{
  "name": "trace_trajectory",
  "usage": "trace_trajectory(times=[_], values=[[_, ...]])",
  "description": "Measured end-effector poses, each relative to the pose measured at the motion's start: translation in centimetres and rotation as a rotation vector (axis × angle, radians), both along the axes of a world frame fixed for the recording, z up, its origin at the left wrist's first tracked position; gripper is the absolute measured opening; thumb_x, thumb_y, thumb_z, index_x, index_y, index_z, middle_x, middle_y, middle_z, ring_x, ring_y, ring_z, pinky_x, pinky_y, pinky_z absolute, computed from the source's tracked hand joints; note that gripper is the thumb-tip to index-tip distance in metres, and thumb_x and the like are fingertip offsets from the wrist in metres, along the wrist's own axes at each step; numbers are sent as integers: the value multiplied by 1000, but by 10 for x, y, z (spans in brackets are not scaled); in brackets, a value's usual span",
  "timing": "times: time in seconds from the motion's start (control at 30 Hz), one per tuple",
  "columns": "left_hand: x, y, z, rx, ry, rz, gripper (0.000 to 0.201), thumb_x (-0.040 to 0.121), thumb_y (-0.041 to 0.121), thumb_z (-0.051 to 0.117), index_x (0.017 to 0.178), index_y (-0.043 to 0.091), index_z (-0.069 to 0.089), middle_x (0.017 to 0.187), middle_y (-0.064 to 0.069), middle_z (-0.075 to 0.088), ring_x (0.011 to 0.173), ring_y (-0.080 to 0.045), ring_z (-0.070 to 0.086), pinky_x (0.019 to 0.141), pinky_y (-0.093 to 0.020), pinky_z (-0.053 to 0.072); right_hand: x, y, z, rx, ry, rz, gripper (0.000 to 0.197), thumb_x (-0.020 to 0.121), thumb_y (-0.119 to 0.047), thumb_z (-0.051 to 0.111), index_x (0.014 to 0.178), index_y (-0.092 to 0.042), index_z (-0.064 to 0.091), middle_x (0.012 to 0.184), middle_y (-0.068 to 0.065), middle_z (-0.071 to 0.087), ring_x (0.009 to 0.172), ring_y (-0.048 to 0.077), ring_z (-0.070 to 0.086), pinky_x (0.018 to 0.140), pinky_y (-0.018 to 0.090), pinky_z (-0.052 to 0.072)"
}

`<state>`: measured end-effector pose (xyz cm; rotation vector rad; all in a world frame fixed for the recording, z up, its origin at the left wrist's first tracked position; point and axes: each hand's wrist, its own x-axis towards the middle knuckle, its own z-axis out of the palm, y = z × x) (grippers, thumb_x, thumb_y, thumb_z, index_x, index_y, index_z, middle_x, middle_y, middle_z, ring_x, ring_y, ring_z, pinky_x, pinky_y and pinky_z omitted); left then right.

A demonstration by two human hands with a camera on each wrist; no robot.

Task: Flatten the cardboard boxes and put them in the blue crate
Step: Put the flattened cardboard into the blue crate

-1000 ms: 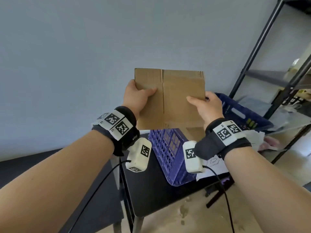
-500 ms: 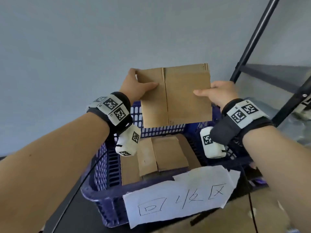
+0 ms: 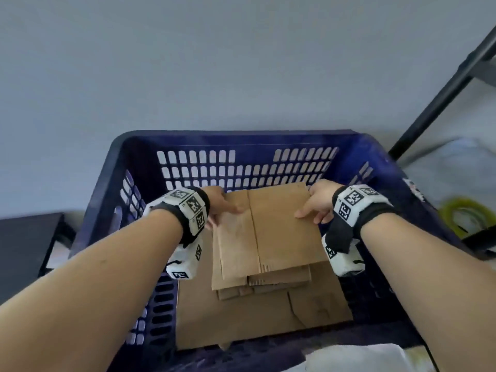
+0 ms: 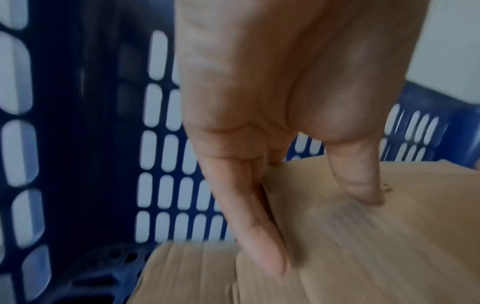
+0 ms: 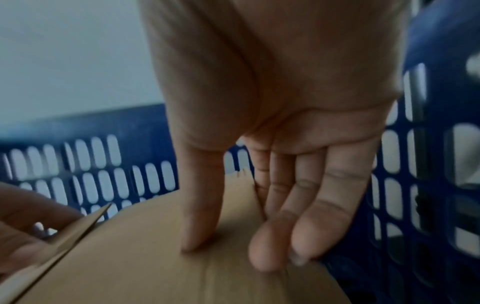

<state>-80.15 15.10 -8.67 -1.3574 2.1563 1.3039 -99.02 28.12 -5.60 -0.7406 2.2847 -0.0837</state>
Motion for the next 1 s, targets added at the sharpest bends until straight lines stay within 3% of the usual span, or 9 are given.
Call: trace_trajectory(times=[0.07, 0.13, 0.2, 0.3, 0.43, 0.6, 0.73, 0.9, 1.0], values=[[-4, 1, -24, 23, -63, -10, 68, 80, 42, 72, 129, 6, 43, 101, -17, 64, 78, -24, 67, 72, -38, 59, -2, -5, -23, 100, -20, 8, 63, 75, -21, 80, 125, 2, 49, 85, 11, 61, 56, 18, 61, 47, 26, 50], [-6, -1, -43, 8, -120, -42, 62, 81, 42, 71, 123, 1, 50, 101, -19, 68, 89, -29, 69, 80, -42, 58, -2, -10, -44, 173, -48, 17, 69, 76, -24, 79, 129, 4, 43, 79, 11, 61, 60, 20, 63, 60, 32, 54], [-8, -4, -56, -34, -171, -99, 56, 82, 41, 70, 118, 0, 56, 99, -15, 71, 93, -27, 69, 84, -41, 57, -1, -13, -61, 244, -51, 44, 70, 79, -30, 76, 129, 6, 43, 89, 14, 67, 74, 23, 68, 75, 35, 55], [-11, -10, -71, -120, -223, -143, 67, 76, 41, 75, 122, 6, 42, 93, -10, 71, 88, -26, 69, 82, -41, 57, 0, -12, -78, 343, -89, 90, 72, 81, -38, 73, 127, 8, 43, 113, 19, 67, 106, 28, 65, 96, 38, 50], [-14, -13, -84, -267, -288, -223, 67, 72, 45, 75, 120, 15, 39, 93, -5, 66, 87, -25, 66, 86, -42, 54, -2, -12, -94, 370, -56, 152, 83, 74, -45, 77, 132, 2, 41, 128, 17, 59, 117, 29, 57, 95, 35, 48], [-15, -17, -90, -394, -325, -349, 67, 74, 57, 69, 127, 22, 45, 116, -3, 56, 105, -24, 56, 92, -40, 42, -2, -23, -91, 394, 82, 328, 79, 72, -49, 77, 128, -2, 47, 117, 9, 64, 93, 21, 61, 64, 26, 46], [-17, -19, -90, -386, -370, -379, 72, 72, 61, 68, 128, 22, 44, 119, -3, 55, 109, -25, 54, 98, -45, 39, -3, -25, -95, 431, 180, 420, 86, 67, -57, 76, 130, -6, 45, 125, 8, 56, 112, 23, 56, 81, 29, 46], [-18, -21, -91, -360, -359, -353, 71, 71, 58, 71, 126, 19, 46, 113, -1, 55, 103, -22, 54, 95, -41, 41, -3, -28, -94, 450, 247, 488, 83, 64, -63, 75, 122, -9, 49, 114, 5, 59, 105, 23, 60, 79, 32, 48], [-18, -20, -90, -370, -362, -354, 71, 69, 60, 72, 123, 20, 47, 112, 0, 57, 102, -22, 55, 94, -40, 40, -2, -30, -97, 466, 239, 472, 92, 61, -66, 74, 127, -9, 45, 123, 7, 57, 112, 26, 58, 88, 35, 49]])
